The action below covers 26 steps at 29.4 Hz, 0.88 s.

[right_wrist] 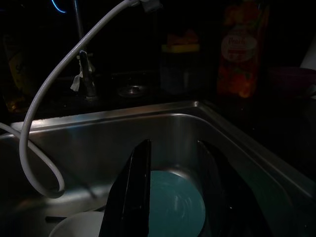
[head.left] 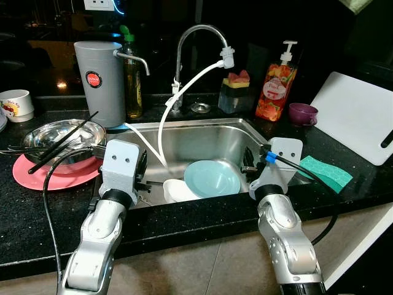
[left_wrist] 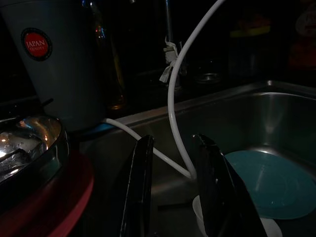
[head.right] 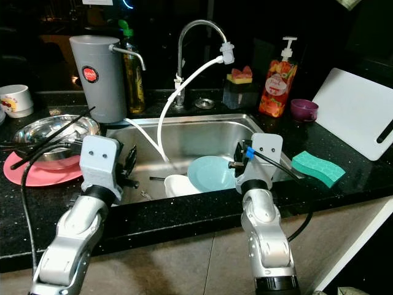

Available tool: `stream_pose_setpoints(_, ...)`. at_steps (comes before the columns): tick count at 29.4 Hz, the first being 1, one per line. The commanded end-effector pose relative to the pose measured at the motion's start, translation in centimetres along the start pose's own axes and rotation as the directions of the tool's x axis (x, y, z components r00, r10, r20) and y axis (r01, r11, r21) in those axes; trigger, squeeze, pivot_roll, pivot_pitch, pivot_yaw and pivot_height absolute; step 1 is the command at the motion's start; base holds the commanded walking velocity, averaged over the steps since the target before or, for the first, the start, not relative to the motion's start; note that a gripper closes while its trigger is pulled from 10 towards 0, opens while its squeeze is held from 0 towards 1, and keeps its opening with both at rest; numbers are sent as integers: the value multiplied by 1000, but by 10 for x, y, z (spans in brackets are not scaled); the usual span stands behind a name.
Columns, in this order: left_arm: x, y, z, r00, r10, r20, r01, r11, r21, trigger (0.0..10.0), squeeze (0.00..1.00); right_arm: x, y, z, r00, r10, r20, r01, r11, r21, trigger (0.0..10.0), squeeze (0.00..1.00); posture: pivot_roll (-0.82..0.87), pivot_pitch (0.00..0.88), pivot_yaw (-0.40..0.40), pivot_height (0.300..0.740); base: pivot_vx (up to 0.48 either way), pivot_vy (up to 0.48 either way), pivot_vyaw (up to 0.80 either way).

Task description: Kitchen organization

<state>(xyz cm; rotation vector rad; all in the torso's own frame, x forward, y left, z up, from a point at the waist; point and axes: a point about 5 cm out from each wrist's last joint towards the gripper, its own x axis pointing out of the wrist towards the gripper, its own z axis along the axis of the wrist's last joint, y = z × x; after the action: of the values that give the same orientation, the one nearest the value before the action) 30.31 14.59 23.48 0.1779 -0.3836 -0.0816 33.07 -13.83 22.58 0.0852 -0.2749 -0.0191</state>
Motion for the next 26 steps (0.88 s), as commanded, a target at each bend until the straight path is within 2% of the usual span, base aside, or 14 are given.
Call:
stream_pose_setpoints(1, -2, -1, -4, 1000, -5, -14, 5, 1000, 12, 10000, 0, -1, 1, -2, 1000, 3, -15, -3, 1000, 4, 10000, 0, 133, 85, -71, 740, 0, 0, 0)
stream_pose_setpoints(26, -1, -1, -2, 1000, 4, -9, -4, 1000, -4, 10000, 0, 0, 1, -3, 1000, 6, -18, -6, 1000, -1, 10000, 0, 134, 83, -74, 740, 0, 0, 0)
